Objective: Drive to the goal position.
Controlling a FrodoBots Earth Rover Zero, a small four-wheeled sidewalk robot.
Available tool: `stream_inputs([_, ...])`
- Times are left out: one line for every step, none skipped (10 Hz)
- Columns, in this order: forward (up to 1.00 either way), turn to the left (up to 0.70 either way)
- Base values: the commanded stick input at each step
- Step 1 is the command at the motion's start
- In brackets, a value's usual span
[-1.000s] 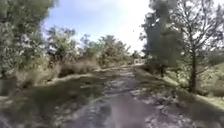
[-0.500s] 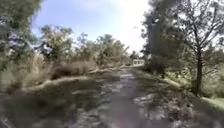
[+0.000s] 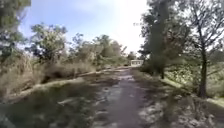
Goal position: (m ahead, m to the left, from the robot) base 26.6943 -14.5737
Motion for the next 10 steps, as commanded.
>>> stream_inputs([0.70, 0.00])
stream_inputs([0.70, 0.00])
stream_inputs([0.70, 0.00])
stream_inputs([0.70, 0.00])
stream_inputs([0.70, 0.00])
stream_inputs([0.70, 0.00])
stream_inputs([0.70, 0.00])
stream_inputs([0.70, 0.00])
stream_inputs([0.70, 0.00])
stream_inputs([0.70, 0.00])
